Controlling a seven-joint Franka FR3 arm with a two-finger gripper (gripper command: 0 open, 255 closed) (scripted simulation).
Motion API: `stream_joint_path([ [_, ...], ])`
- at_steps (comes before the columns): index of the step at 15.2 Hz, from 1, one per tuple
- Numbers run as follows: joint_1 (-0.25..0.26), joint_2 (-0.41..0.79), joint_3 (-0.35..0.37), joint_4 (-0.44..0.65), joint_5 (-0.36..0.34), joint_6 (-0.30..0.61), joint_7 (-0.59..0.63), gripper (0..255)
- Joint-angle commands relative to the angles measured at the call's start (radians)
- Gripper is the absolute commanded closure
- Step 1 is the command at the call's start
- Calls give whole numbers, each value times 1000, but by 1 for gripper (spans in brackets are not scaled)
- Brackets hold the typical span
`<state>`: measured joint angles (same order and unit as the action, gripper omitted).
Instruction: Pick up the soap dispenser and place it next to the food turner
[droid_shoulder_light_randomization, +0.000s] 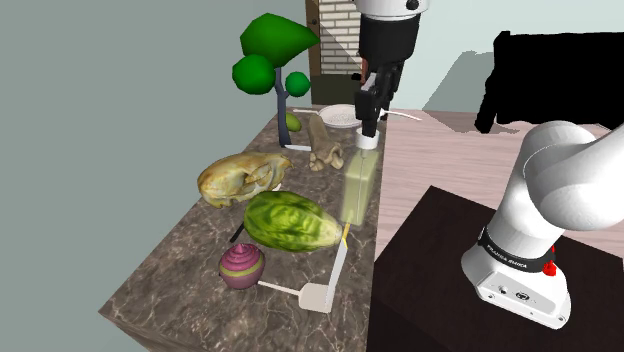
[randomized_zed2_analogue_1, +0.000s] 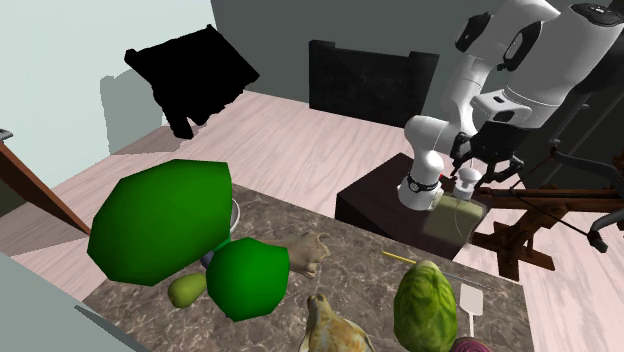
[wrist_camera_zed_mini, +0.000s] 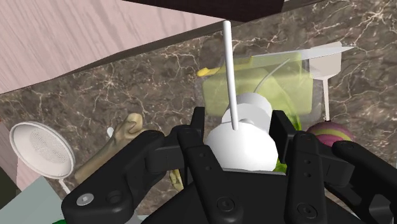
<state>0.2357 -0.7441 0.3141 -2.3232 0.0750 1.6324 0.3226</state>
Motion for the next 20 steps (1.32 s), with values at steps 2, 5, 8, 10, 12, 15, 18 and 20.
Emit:
stream_joint_path([
  [2, 4, -8, 5, -44, 5, 37, 2, 255],
  [5, 7, -13, 10, -87, 10, 75, 5, 255],
  [8, 11, -17, 16, -130, 15, 113, 8, 255],
  [10, 13, -19, 20, -157, 19, 139, 10, 255],
  [12, 15, -19, 25, -184, 22, 165, 12, 255],
  [15, 18, -18, 32, -223, 28, 205, 16, 255],
  [18, 21, -14, 40, -260, 33, 246, 19, 255],
  [20, 22, -10, 45, -284, 37, 274, 22, 255],
])
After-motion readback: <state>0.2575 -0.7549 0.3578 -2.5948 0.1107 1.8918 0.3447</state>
